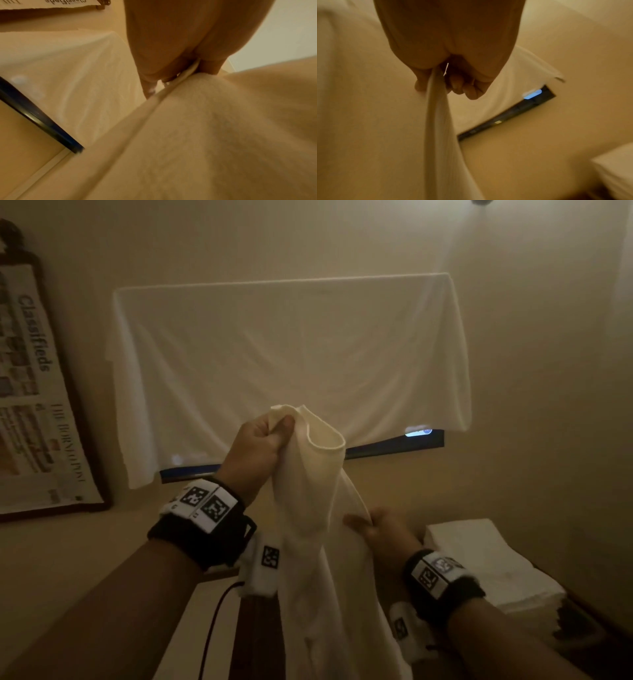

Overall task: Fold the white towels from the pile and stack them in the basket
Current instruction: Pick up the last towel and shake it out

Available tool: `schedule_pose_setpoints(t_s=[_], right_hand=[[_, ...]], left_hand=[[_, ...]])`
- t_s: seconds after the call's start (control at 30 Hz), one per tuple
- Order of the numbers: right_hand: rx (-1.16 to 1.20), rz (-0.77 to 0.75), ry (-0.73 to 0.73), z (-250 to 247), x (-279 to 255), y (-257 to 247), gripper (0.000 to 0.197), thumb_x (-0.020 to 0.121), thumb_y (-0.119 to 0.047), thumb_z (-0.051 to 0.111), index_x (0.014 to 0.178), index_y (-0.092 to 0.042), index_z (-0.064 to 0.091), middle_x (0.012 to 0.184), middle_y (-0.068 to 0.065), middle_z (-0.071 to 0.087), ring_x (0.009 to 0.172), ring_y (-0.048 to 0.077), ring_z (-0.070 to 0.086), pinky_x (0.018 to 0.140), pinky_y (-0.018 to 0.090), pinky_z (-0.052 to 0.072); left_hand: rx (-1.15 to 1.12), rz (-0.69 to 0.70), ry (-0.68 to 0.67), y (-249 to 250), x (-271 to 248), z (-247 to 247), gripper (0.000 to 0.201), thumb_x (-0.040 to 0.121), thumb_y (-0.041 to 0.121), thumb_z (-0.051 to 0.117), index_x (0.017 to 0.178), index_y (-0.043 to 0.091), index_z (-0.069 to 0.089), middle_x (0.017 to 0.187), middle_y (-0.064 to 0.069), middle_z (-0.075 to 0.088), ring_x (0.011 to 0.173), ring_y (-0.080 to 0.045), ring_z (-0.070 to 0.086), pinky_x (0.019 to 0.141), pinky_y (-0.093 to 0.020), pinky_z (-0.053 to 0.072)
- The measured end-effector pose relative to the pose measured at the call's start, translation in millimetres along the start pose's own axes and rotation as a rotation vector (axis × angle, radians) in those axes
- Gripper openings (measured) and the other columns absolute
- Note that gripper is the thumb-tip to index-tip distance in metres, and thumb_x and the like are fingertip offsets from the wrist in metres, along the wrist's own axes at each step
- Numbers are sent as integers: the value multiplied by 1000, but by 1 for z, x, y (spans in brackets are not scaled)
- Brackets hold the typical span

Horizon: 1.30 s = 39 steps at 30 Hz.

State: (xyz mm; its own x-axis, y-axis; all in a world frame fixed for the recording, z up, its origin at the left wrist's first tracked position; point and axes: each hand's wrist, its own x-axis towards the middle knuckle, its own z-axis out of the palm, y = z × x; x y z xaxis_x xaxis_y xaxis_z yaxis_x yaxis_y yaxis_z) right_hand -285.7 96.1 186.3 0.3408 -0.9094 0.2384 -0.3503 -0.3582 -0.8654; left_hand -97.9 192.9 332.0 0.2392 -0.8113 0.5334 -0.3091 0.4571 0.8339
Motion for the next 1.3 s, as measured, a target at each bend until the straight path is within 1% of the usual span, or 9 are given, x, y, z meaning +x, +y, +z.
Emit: schedule_pose_setpoints(t_s=[0.13,0.2,0.4,0.53,0.7,0.97,1.07,1.13,1.3], right_hand=[[-35,174,93,-2,11,48,30,94,-35,61,71,-15,65,68,1,63,63,19,59,62,29,47],[-15,134,179,-9,15,28,22,98,-26,54,85,-16,69,79,3,63,75,20,59,66,27,41],[-72,-449,261,-12,20,-112,10,87,-16,65,86,-20,74,77,-9,67,75,9,61,68,23,43],[-11,-574,203,-3,2,-181,6,75,-22,80,77,-21,75,70,-11,67,64,-5,58,56,7,40],[25,-637,207,14,-16,-214,8,73,-21,81,73,-17,74,71,-7,69,62,-4,59,57,10,43],[-166,-487,83,54,-61,-178,27,91,-26,63,64,-22,61,64,-9,62,57,-4,54,56,13,41],[-217,-264,119,72,-75,-128,27,93,-25,62,72,-10,66,65,-3,61,56,6,52,57,29,46],[-286,-120,111,77,-92,-98,22,96,-24,58,84,-11,71,74,3,67,63,13,59,59,25,48],[-157,76,261,93,-119,-83,24,99,-17,53,80,-10,66,76,9,64,71,21,58,56,26,42]], left_hand=[[-93,-71,-6,1,-5,-18,25,102,27,49,105,16,71,108,-13,72,105,-29,67,91,-43,54],[-138,-114,-3,-2,-14,-26,30,102,24,47,116,6,66,122,-24,64,118,-37,59,104,-49,47],[-130,-145,-19,0,-37,-44,34,94,33,53,109,7,68,120,-27,64,108,-34,63,102,-53,45],[-212,-101,19,4,-45,-50,43,85,44,55,112,13,68,113,-17,71,110,-34,65,99,-52,50],[-226,-92,-18,10,-53,-61,27,96,34,51,102,18,72,99,-6,76,96,-22,71,89,-43,53],[4,50,36,32,-59,-100,36,94,46,51,105,17,70,104,-13,73,102,-31,68,95,-54,51],[30,9,79,34,-70,-135,38,91,50,49,96,18,71,100,-13,73,99,-33,68,93,-56,52],[29,-39,91,36,-77,-162,33,97,44,49,93,19,70,101,-12,73,99,-32,68,94,-54,52],[5,-100,-82,37,-105,-200,29,104,32,45,97,15,68,101,-16,70,94,-28,66,93,-49,52]])
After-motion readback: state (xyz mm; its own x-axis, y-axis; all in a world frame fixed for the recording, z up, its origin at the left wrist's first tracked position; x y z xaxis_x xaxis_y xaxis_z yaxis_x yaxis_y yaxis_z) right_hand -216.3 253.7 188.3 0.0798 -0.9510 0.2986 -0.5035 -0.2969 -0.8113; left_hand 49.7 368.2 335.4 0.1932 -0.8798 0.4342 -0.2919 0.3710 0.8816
